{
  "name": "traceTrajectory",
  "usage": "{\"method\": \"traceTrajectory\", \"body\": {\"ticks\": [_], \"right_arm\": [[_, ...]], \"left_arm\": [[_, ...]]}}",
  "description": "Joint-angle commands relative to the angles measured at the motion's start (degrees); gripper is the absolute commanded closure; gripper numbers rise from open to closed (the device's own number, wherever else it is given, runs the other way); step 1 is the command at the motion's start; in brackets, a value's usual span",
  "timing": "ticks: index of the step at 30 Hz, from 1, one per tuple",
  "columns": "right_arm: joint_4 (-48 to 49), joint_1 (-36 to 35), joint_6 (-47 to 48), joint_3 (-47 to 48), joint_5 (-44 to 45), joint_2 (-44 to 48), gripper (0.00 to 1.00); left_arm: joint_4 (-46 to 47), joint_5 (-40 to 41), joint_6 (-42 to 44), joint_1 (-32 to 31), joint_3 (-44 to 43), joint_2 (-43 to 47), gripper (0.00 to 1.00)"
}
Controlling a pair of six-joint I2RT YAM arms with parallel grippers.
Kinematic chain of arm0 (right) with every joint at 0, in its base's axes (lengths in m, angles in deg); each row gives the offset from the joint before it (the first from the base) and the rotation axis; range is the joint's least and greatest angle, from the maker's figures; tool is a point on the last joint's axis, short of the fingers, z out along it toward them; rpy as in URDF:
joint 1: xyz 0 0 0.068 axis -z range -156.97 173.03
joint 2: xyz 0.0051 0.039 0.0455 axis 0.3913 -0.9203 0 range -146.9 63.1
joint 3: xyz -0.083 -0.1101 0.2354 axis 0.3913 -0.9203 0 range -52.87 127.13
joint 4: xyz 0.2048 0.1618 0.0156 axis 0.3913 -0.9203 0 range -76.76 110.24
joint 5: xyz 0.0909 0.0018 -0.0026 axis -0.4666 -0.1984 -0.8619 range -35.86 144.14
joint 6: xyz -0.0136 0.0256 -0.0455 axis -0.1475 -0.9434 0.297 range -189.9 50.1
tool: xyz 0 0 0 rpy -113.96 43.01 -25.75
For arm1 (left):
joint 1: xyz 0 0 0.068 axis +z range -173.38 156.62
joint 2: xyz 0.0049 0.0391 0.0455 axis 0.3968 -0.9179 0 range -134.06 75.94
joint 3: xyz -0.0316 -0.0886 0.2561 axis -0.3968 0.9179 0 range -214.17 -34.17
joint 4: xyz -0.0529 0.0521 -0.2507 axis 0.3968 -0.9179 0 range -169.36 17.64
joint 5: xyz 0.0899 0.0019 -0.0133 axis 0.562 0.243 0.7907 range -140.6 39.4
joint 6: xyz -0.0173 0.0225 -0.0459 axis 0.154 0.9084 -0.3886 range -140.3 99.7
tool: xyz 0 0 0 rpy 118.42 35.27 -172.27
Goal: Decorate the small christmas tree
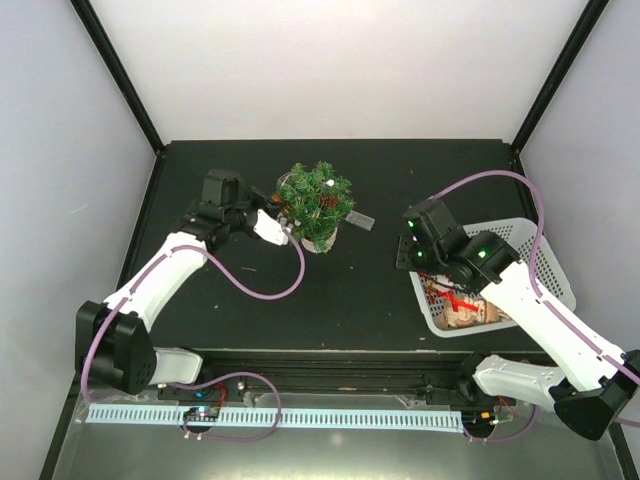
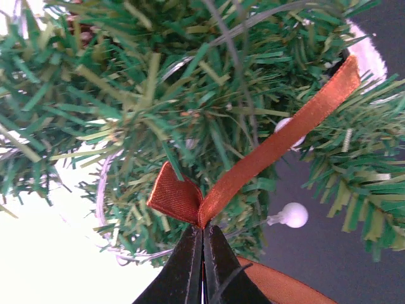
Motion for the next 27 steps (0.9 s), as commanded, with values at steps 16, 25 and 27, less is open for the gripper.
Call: {"method": "traceTrajectory", "body": {"ticks": [16, 25, 27], "right_arm": [[1.2, 0.4, -1.4, -1.8, -0.2, 0.7, 0.76], [1.5, 0.4, -1.8, -2.6, -0.5, 1.2, 0.76], [1.8, 0.4, -1.9, -2.8, -0.7, 1.2, 0.76]], "left_arm": [[2.3, -1.9, 3.4, -0.9, 4.1, -2.3, 0.95], [5.9, -0.5, 3.8, -2.6, 4.6, -2.8, 0.92], [7.6, 0.1, 3.5, -2.6, 5.0, -2.5, 0.92]]}}
